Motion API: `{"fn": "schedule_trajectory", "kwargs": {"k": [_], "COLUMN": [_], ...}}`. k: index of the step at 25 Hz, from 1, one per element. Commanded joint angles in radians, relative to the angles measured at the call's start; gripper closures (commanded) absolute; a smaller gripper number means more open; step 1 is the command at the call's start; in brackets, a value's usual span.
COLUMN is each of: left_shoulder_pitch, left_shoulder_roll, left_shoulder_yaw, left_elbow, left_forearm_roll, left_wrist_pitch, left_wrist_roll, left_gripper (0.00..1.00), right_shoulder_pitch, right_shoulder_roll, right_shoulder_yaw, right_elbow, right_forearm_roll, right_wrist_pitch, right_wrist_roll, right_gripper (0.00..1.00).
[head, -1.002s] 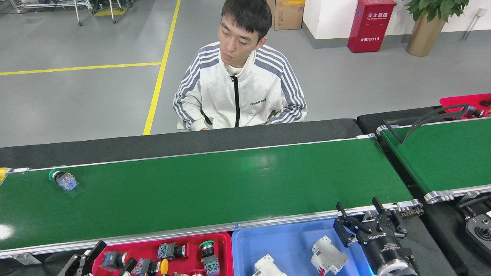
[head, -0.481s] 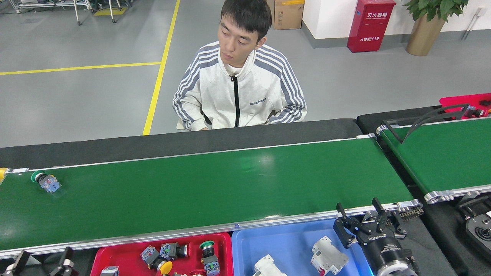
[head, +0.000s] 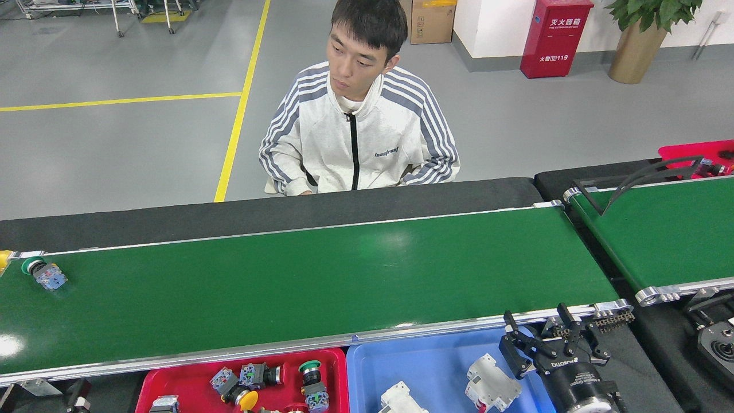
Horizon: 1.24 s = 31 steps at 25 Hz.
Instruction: Pick switch part from conveyor to tray
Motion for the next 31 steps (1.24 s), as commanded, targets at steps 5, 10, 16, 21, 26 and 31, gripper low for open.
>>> {"fn": "schedule_trajectory", "kwargs": {"k": [5, 10, 16, 21, 26, 31], "left_shoulder_pitch": [-0.033, -0.048, -0.053, -0.061, -0.130, -0.176], "left_shoulder_roll": [0.030, 0.037, 0.025, 0.027, 0.036, 0.034], "left_shoulder_yaw": [-0.032, -0.035, -0.028, -0.034, -0.037, -0.037], "left_elbow": [-0.010, -0.008, 0.006, 0.027, 0.029, 0.087], "left_forearm_roll": [0.006, 0.005, 0.005, 0.005, 0.006, 0.005], "left_wrist_pitch": [0.033, 0.034, 0.033, 0.033, 0.028, 0.028], "left_wrist_roll": [0.001, 0.001, 0.001, 0.001, 0.001, 0.001], "left_gripper": [0.00, 0.00, 0.00, 0.00, 0.00, 0.00], "right_shoulder_pitch": [0.072, 0.102, 0.102, 0.102, 0.109, 0.118], "right_shoulder_roll": [0.005, 0.022, 0.031, 0.041, 0.047, 0.053], "right_shoulder_yaw": [-0.012, -0.010, -0.010, -0.015, -0.038, -0.038], "right_elbow": [-0.103, -0.121, -0.121, -0.120, -0.121, -0.121], "right_forearm_roll": [-0.006, -0.006, -0.006, -0.008, -0.008, -0.006], "right_wrist_pitch": [-0.003, -0.003, -0.003, 0.000, 0.034, 0.034], "right_wrist_roll": [-0.010, -0.010, -0.008, -0.008, -0.010, -0.010], "right_gripper": [0.00, 0.00, 0.00, 0.00, 0.00, 0.00]}}
